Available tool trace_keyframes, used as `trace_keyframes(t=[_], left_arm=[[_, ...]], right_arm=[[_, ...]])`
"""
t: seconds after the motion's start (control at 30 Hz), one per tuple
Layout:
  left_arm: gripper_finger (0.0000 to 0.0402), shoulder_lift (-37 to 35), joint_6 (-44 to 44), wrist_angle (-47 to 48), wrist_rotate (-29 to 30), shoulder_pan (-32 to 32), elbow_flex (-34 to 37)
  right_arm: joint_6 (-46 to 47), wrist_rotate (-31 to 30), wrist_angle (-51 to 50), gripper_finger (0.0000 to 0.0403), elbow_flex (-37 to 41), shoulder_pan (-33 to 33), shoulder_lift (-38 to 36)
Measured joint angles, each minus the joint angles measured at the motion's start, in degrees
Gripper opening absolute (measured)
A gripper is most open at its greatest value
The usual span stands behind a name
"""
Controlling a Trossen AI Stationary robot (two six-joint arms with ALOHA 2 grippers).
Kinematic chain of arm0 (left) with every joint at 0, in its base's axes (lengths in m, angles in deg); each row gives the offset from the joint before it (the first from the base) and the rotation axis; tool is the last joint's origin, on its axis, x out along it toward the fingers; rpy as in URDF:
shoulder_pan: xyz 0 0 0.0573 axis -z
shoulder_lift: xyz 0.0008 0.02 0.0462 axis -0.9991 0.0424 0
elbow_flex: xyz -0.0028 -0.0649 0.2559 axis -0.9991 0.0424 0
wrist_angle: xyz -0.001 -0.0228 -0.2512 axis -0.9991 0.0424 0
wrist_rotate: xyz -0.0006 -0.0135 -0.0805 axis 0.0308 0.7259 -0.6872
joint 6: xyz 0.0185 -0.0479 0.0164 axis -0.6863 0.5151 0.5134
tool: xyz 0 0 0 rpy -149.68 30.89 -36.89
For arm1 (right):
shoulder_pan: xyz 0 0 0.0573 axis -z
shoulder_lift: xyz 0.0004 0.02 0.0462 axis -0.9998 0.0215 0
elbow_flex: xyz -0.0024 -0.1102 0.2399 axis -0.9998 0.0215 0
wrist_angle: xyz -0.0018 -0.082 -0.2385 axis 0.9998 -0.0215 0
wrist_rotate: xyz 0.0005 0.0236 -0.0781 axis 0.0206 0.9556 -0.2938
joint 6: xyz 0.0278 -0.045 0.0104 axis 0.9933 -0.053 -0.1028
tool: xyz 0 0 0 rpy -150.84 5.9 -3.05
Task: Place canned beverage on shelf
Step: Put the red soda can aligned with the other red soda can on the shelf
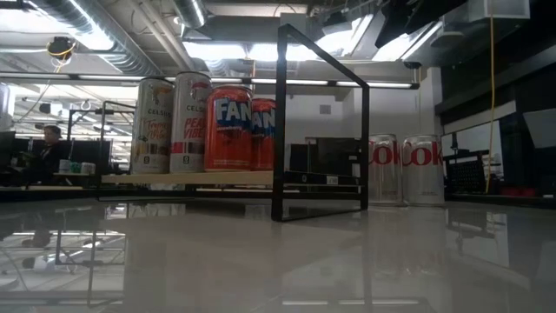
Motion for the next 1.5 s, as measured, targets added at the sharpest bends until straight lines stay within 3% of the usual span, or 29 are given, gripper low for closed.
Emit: trace_keyframes(t=[0.27, 0.57, 0.8, 1.03, 1.5], left_arm=[[0.0338, 0.0, 20.2, 0.4, -0.2, 6.1, 0.9], [0.0338, 0.0, 38.4, 0.3, -2.6, 11.7, 4.8], [0.0338, 0.0, 52.7, 0.2, -8.1, 15.2, 8.6], [0.0338, 0.0, 64.1, -2.3, -7.9, 19.4, 12.3], [0.0338, 0.0, 66.1, -6.4, -6.0, 21.1, 20.9]], right_arm=[[0.0, 0.0, 0.0, 0.0379, 0.0, 0.0, 0.0], [0.0, 0.0, 0.0, 0.0379, 0.0, 0.0, 0.0], [0.0, 0.0, 0.0, 0.0379, 0.0, 0.0, 0.0], [0.0, 0.0, 0.0, 0.0379, 0.0, 0.0, 0.0], [0.0, 0.0, 0.0, 0.0379, 0.0, 0.0, 0.0]])
